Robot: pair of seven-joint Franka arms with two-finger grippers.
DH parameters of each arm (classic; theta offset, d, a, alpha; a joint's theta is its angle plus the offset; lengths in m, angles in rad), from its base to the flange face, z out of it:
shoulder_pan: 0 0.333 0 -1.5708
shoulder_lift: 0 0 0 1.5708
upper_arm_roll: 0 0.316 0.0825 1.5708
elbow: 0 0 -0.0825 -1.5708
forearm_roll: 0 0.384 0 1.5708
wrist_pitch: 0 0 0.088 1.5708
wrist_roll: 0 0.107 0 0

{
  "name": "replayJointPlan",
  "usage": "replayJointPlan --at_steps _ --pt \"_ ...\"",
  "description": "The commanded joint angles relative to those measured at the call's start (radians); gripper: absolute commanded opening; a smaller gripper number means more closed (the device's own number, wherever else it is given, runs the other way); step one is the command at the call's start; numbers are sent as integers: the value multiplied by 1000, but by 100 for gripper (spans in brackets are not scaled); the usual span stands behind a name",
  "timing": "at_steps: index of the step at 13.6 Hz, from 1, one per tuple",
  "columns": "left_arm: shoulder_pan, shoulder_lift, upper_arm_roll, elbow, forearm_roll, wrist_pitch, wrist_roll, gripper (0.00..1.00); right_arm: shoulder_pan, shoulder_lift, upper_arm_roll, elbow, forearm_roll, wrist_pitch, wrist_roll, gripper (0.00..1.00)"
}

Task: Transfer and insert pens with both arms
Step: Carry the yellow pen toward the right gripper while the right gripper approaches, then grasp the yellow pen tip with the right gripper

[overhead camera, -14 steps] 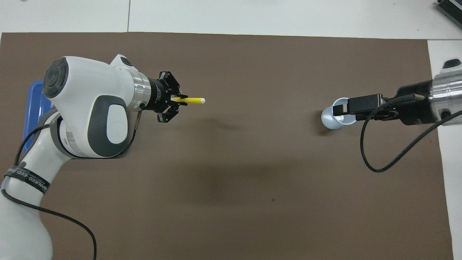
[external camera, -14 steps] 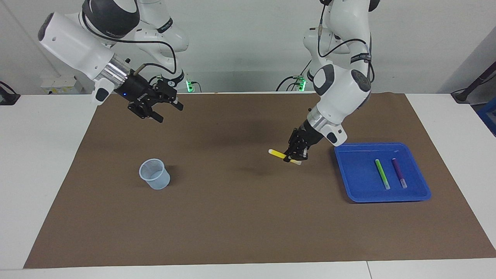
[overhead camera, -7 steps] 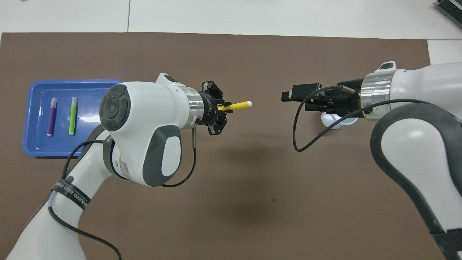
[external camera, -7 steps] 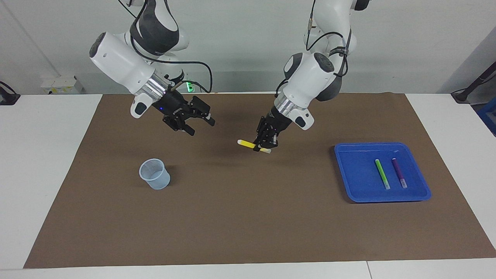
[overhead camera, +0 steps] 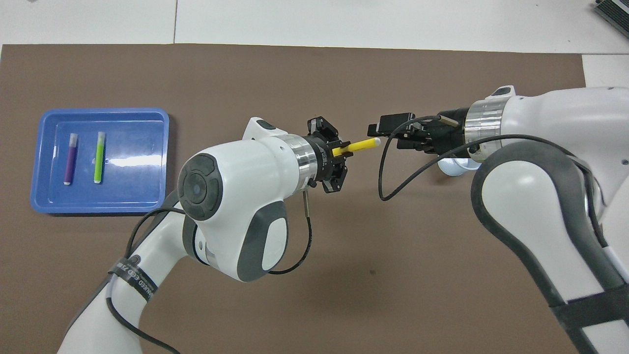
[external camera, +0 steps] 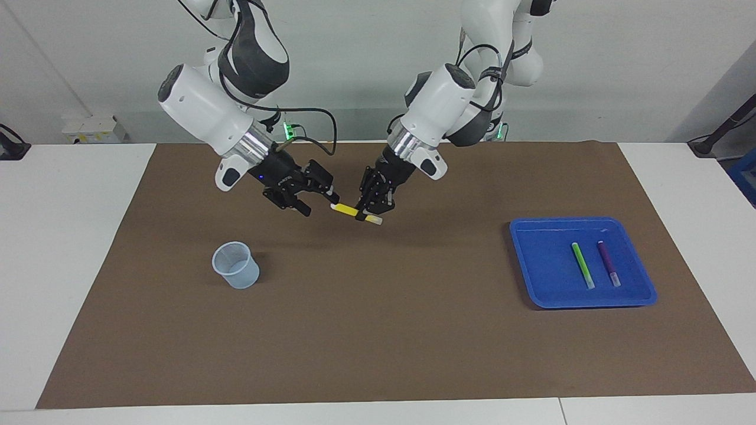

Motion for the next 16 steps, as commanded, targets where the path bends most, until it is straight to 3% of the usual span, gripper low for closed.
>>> replayJointPlan --at_steps 1,5,11,16 --pt "-46 1 17 -16 -15 67 -22 0 12 5 1 -7 22 25 16 84" --pt "-62 4 16 -33 -16 158 -25 0 8 5 1 -4 22 14 16 61" --pt "-57 13 17 -33 -16 179 -25 0 -20 -11 -9 14 19 -66 16 58" --pt "-59 13 17 -33 -16 183 -25 0 -18 -10 -9 17 11 -60 15 45"
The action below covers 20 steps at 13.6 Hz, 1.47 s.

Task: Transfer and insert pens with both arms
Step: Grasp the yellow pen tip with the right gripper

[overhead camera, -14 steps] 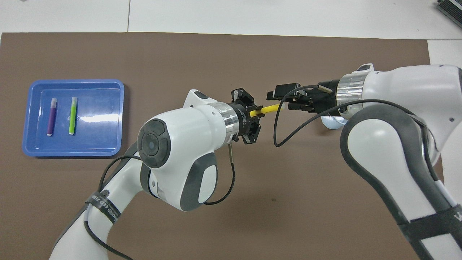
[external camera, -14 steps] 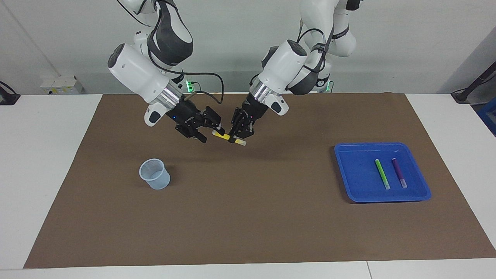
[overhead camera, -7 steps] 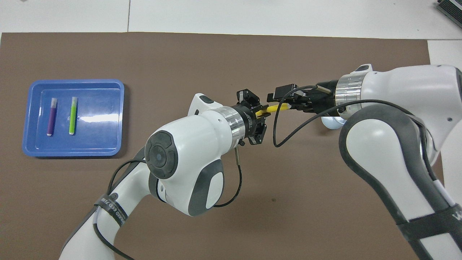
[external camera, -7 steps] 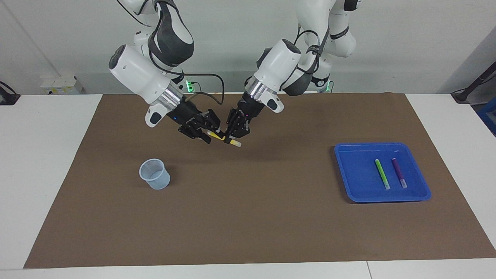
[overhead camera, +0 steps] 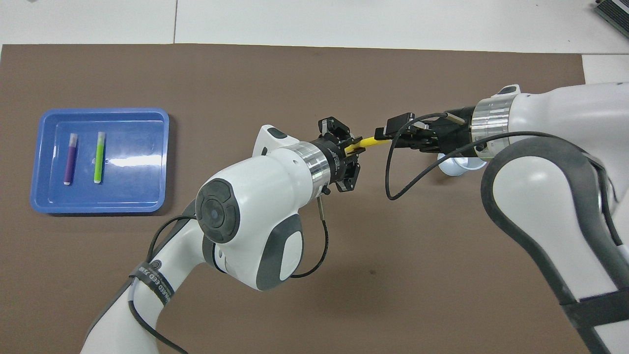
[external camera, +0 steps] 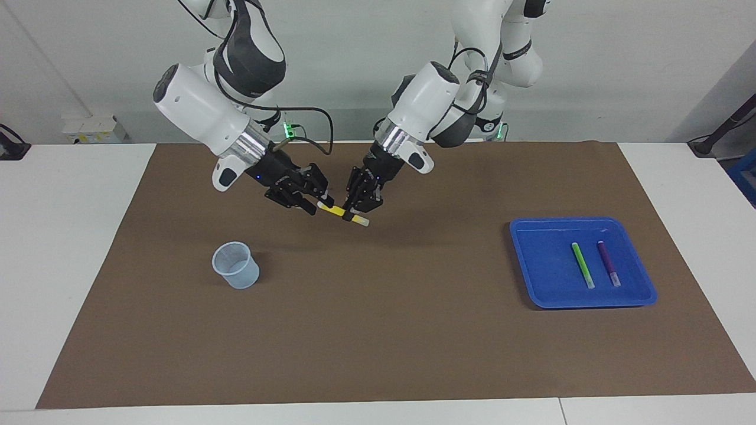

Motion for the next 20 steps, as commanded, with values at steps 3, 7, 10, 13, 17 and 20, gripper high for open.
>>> replayJointPlan --at_steps 3,7,10,13,17,20 --pt "-13 -5 9 -13 -16 36 -7 0 -8 -6 6 4 10 -6 6 36" --pt "-14 -3 9 -13 -16 42 -7 0 -5 -6 7 4 8 -6 4 15" --pt "-14 -3 9 -13 -16 53 -7 0 -6 -6 6 6 7 -6 -6 0" --pt "-14 -3 9 -13 -15 52 -1 0 -6 -4 6 9 4 -6 -5 0" --pt "-13 -6 9 -10 -15 40 1 31 -31 9 6 50 -30 -40 -5 0" --pt "-2 -45 18 -10 -15 -63 1 48 -34 9 6 60 -67 -48 -5 0"
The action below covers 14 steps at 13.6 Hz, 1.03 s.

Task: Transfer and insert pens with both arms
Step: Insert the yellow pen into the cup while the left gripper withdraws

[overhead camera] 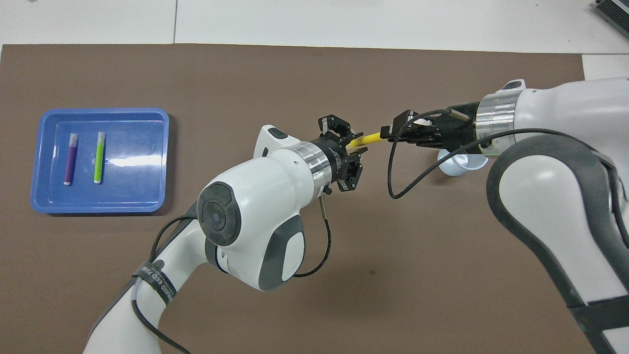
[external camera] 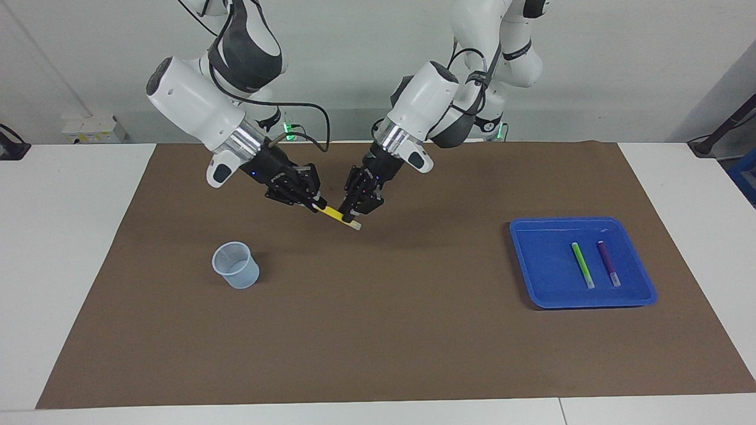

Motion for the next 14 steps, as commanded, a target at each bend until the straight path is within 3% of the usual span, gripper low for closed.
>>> replayJointPlan --at_steps 1,5,8,10,11,12,14 --pt "5 -58 20 -13 -14 -90 8 53 -19 11 5 28 -52 -32 -4 0" --pt "123 -77 20 -12 -5 -225 32 54 -79 14 6 79 -251 -159 -31 0" --pt "200 -83 20 -10 -5 -271 80 58 -136 11 5 78 -406 -185 -138 0" --pt "220 -83 20 -6 -8 -270 63 77 -179 11 5 71 -506 -185 -192 0" --pt "232 -82 20 -7 -11 -261 57 93 -200 8 3 64 -535 -187 -224 0" --pt "238 -82 20 -12 -11 -255 46 100 -226 8 5 61 -568 -187 -256 0" --pt "258 -80 20 -9 -10 -250 44 100 -248 14 5 58 -595 -171 -290 0"
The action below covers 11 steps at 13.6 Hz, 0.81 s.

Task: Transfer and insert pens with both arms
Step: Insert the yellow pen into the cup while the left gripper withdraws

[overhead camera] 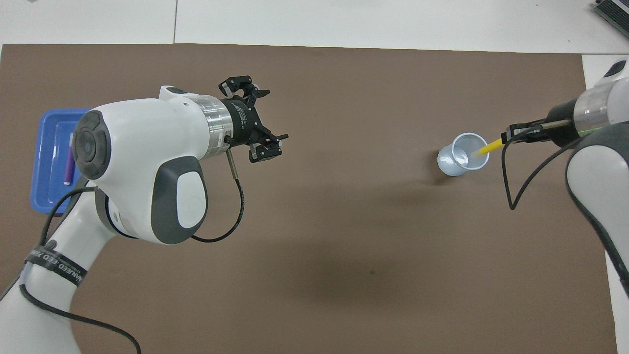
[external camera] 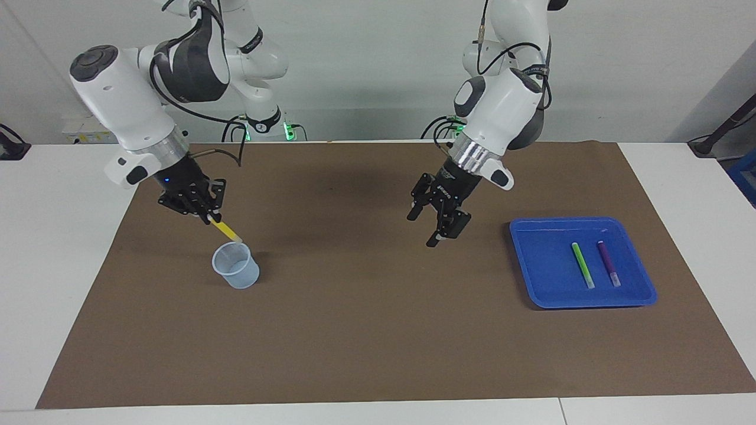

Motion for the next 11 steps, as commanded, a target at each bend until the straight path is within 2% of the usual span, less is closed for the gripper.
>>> replayJointPlan --at_steps 1,4,8,9,10,11 --pt "23 -16 -7 -8 -10 -2 -8 100 -26 20 12 -1 -34 17 -36 0" --pt "26 -19 -5 -7 -10 -1 -5 100 -23 56 12 -15 -34 85 -27 0" --pt "104 -28 -5 1 -11 1 -12 100 -12 95 12 -57 -34 175 -23 0" --pt "106 -36 -5 0 -8 1 -5 100 -10 99 12 -73 -34 198 -8 25" --pt "106 -39 -5 1 -2 -2 6 100 -9 100 12 -79 -34 203 18 57" --pt "106 -49 -4 -2 7 -4 15 100 -7 98 12 -70 -34 192 38 100"
